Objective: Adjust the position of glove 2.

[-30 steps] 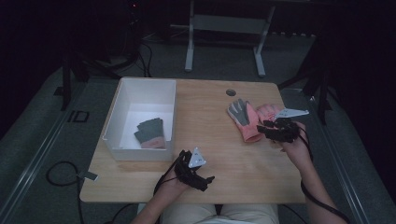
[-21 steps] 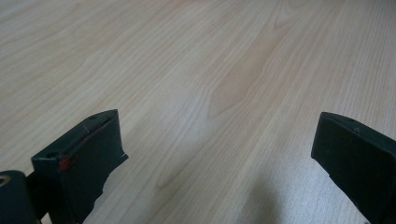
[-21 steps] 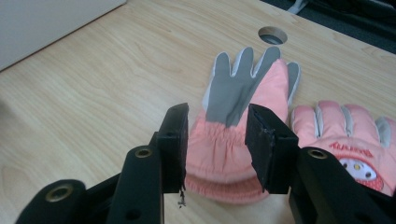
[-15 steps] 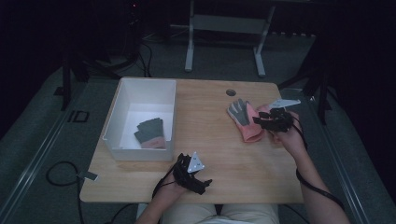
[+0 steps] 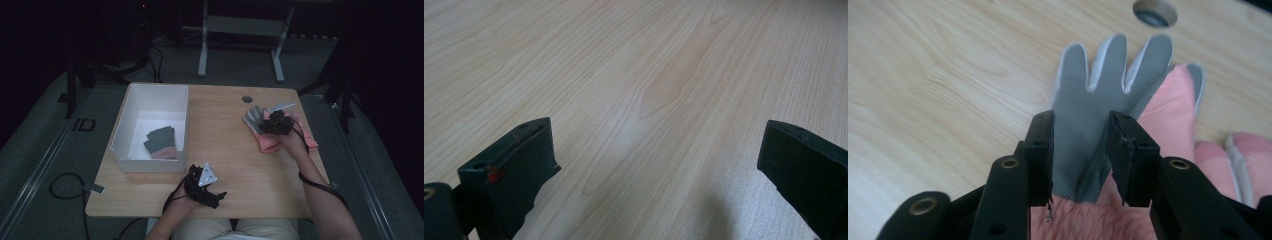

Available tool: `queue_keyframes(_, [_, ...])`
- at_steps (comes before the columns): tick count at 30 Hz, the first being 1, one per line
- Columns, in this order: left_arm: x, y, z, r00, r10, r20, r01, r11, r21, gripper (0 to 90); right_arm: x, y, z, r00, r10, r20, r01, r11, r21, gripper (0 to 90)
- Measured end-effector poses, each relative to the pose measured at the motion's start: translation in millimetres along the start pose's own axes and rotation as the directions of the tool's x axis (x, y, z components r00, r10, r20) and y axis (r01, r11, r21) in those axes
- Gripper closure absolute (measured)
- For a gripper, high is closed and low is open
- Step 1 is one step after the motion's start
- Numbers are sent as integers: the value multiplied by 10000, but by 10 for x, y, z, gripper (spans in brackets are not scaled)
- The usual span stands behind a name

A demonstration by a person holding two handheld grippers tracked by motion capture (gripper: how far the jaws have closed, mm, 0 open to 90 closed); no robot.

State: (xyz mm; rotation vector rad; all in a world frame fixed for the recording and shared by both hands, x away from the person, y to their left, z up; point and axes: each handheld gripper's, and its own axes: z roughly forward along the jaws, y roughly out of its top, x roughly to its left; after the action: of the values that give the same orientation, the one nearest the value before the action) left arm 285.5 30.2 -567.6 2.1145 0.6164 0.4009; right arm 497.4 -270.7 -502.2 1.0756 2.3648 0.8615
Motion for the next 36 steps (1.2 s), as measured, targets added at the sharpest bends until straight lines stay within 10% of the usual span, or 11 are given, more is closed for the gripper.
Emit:
queue_keyframes(14, [-11,-14,-11,9992,316,-247,-320,9994,-145,27,44,-112,308,9853,1518,784,-1542,9877,248,877])
queue_keyframes(27, [-10,-19,12,9991,318,-291,-323,9993,-168,27,594,54,-577,9499,3017,818,-2866,9450,-1575,889])
queue_keyframes(36, [-25,-13,9,9988,408,-274,-415,9988,-262,27,986,-147,-714,9237,3772,673,-3623,9170,-1666,889])
